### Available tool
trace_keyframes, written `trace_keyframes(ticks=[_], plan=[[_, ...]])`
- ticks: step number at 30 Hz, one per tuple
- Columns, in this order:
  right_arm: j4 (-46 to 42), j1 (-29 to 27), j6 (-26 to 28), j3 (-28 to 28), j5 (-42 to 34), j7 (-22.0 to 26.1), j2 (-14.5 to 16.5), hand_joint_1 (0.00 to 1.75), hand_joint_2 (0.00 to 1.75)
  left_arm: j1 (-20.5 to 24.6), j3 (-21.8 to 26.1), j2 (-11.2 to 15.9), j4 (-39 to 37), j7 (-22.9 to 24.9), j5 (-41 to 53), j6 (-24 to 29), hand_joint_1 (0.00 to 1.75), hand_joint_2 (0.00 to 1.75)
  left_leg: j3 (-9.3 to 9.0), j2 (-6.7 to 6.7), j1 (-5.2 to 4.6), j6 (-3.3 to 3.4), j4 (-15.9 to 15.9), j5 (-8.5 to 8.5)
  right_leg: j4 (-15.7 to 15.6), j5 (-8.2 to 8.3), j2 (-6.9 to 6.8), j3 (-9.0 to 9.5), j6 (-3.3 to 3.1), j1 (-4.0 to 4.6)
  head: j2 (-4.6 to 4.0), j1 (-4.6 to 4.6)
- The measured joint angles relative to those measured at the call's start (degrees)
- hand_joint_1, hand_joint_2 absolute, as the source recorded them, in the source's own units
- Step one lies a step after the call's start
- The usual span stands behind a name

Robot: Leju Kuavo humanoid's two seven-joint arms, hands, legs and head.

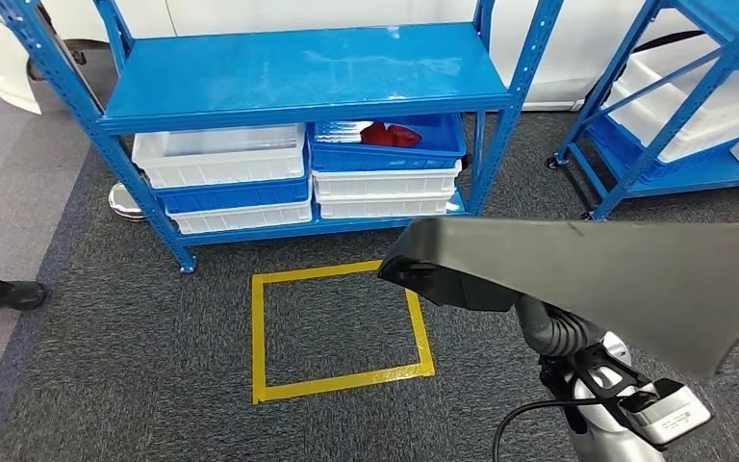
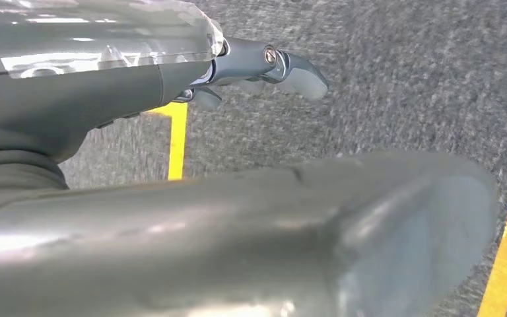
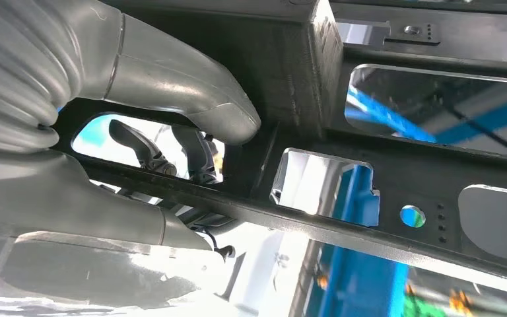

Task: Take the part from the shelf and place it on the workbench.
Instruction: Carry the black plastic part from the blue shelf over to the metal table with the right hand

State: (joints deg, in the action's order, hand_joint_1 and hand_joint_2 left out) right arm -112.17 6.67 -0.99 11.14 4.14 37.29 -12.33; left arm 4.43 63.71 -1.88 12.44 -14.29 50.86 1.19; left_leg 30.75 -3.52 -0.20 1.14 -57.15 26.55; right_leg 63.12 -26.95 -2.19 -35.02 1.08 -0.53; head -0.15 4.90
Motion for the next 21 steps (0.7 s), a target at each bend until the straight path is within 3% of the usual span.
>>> trace_keyframes(ticks=[2,5,7,9,10,11,12,14,15,17,19,20,21], plan=[[-0.47,0.01,0.85,0.04,0.02,0.00,0.00,1.75,1.75,0.02,0.04,0.01,0.00,-0.89,0.20,1.23,0.00,0.00,0.07,-0.87,-0.26,-0.51,-0.27,0.19,-4.26,0.84,-1.34,2.01,-0.85,0.52,0.00,0.00],[-1.33,-0.82,2.50,0.07,0.69,0.00,0.00,1.75,1.75,0.18,0.08,0.04,0.00,-2.33,0.62,2.11,0.00,0.00,0.06,-1.82,-0.27,-1.38,-0.50,0.52,-4.80,1.10,0.01,1.75,-1.95,0.60,0.00,0.00],[-2.23,-1.57,3.88,0.16,1.51,0.00,0.00,1.75,1.75,0.25,0.08,0.07,0.00,-2.89,0.99,2.21,0.00,0.00,1.15,0.01,-0.04,-1.99,-3.29,2.67,-5.15,1.51,1.01,1.69,-2.66,0.32,0.00,0.01],[-2.93,-2.11,5.26,0.46,1.95,0.00,0.00,1.75,1.75,0.05,0.07,0.11,0.00,-3.08,1.29,2.23,0.00,0.00,4.26,2.32,0.20,-2.37,-10.52,6.67,-5.17,1.78,2.14,1.46,-3.10,0.30,0.00,0.01],[-3.12,-2.36,5.80,0.72,1.96,0.00,-0.01,1.75,1.75,-0.08,0.07,0.12,0.00,-3.08,1.38,2.24,0.00,0.00,5.94,2.74,0.26,-2.47,-14.32,8.20,-5.10,1.87,2.83,1.30,-3.17,0.33,0.00,0.01],[-3.26,-2.57,6.20,1.09,1.88,0.00,-0.01,1.75,1.75,-0.18,0.08,0.13,0.00,-3.08,1.37,2.21,0.00,0.00,7.01,2.90,0.30,-2.52,-16.72,8.73,-4.99,1.93,3.55,1.15,-3.18,0.34,0.00,0.01],[-3.35,-2.67,6.37,1.55,1.71,0.00,-0.01,1.75,1.75,-0.22,0.10,0.11,0.00,-3.07,1.32,2.16,0.00,0.00,7.05,2.97,0.34,-2.50,-16.85,8.05,-4.84,1.98,4.31,1.04,-3.15,0.34,0.00,0.01],[-3.41,-2.44,5.98,2.58,1.34,0.00,-0.02,1.75,1.75,-0.15,0.23,0.07,0.00,-3.05,1.06,2.06,0.00,0.00,4.21,3.82,0.50,-2.31,-10.97,4.22,-4.53,2.03,5.79,0.93,-3.00,0.30,0.00,0.01],[-3.45,-2.10,5.46,3.05,1.22,0.00,-0.01,1.75,1.75,-0.10,0.35,0.03,0.00,-3.07,0.89,2.00,0.00,0.00,2.34,5.11,0.61,-2.16,-6.96,2.56,-4.35,2.07,6.49,0.84,-2.82,0.36,0.00,0.00],[-3.51,-1.15,4.30,3.77,1.11,0.00,-0.01,1.75,1.75,-0.05,0.68,-0.13,0.00,-3.26,0.48,1.99,0.00,0.00,0.15,7.19,0.75,-1.91,-1.87,1.12,-4.10,2.30,7.85,0.40,-2.19,0.32,0.00,0.00],[-3.56,-0.43,3.43,4.26,0.96,0.00,0.00,1.75,1.75,0.01,0.95,-0.38,-0.01,-3.60,0.26,2.06,0.00,0.00,-0.04,7.01,0.66,-1.44,-0.92,1.06,-4.27,2.81,9.10,-0.10,-1.30,0.11,0.00,0.00],[-3.57,-0.22,3.09,4.41,0.90,0.00,0.00,1.75,1.75,0.13,1.03,-0.60,-0.01,-3.79,0.22,2.09,0.00,0.00,-0.03,6.38,0.71,-1.04,-0.65,0.74,-4.29,2.93,9.18,-0.29,-0.96,0.01,0.00,0.00],[-3.60,0.02,2.86,4.51,0.90,0.00,0.00,1.75,1.75,0.27,1.07,-0.79,-0.02,-3.99,0.22,2.12,0.00,0.00,-0.02,5.76,0.77,-0.60,-0.35,0.38,-3.81,2.53,8.34,-0.67,-0.68,0.05,0.00,0.00]])
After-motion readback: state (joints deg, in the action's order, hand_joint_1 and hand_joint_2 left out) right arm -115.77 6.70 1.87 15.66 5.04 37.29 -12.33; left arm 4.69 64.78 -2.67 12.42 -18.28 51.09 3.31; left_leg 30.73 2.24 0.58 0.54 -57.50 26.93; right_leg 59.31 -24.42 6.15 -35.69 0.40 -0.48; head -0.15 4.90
